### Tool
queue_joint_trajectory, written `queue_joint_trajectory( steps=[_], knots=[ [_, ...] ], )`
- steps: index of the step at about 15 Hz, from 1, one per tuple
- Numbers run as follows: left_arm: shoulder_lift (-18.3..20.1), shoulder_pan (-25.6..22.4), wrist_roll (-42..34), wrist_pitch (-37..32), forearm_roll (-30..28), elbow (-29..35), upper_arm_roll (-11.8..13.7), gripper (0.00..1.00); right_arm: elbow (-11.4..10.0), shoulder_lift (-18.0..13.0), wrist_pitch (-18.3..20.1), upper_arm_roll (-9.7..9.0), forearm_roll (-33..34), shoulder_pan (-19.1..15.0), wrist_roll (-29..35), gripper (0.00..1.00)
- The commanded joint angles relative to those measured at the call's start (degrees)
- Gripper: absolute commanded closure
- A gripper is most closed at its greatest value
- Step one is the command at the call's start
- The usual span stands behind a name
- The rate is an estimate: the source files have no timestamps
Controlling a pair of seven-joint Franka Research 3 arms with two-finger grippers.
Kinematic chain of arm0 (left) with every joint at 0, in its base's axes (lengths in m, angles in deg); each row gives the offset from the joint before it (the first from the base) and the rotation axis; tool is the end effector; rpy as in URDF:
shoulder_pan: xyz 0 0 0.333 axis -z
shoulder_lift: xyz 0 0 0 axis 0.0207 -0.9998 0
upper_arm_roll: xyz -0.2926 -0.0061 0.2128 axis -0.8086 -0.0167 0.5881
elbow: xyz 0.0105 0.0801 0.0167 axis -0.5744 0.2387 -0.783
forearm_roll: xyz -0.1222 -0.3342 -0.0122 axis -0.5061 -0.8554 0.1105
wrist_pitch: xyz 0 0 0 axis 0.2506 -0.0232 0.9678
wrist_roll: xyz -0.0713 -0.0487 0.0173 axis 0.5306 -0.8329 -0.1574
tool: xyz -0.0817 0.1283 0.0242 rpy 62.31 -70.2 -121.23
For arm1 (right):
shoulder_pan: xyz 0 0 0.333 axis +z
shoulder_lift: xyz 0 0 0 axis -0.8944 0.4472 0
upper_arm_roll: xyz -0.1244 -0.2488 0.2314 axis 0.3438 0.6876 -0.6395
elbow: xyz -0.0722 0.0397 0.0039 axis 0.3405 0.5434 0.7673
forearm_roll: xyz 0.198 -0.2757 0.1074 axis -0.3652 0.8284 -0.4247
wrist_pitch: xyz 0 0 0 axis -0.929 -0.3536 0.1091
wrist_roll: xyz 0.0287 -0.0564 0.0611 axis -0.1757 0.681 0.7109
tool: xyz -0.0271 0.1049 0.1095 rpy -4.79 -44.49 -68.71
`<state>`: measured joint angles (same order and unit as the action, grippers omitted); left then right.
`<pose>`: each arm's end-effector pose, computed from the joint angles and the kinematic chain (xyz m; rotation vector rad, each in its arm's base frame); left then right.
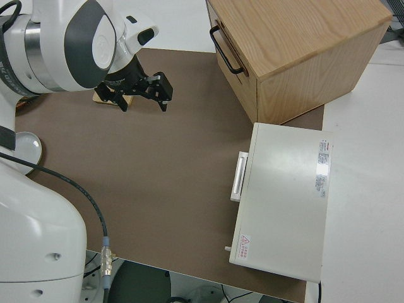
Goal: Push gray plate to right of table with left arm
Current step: 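Move the left gripper forward toward the gray plate's near edge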
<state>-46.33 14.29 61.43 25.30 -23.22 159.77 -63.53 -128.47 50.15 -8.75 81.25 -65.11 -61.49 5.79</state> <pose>0.4673 0.0021 0.6193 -3.1399 0.0194 0.0404 0.4898 0.0623 0.6526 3.1340 0.1498 -0.1200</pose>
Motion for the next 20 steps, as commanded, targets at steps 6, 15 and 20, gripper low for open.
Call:
queue_joint_trajectory(
  steps=[6,15,20],
  knots=[
    [-0.45,0.26,-0.23,2.13,-2.79,3.62,0.69,0.00,0.06,-0.43,0.69,-0.32,-0.46,-0.63,-0.15,0.017],
    [0.79,0.61,-0.31,15.13,-2.26,16.89,0.52,0.00,-0.03,-0.43,0.69,-0.32,-0.46,-0.63,-0.15,0.017],
    [1.67,-0.27,-0.31,23.93,-2.17,25.33,1.22,0.00,0.05,-0.43,0.69,-0.32,-0.46,-0.63,-0.15,0.017]
  ],
)
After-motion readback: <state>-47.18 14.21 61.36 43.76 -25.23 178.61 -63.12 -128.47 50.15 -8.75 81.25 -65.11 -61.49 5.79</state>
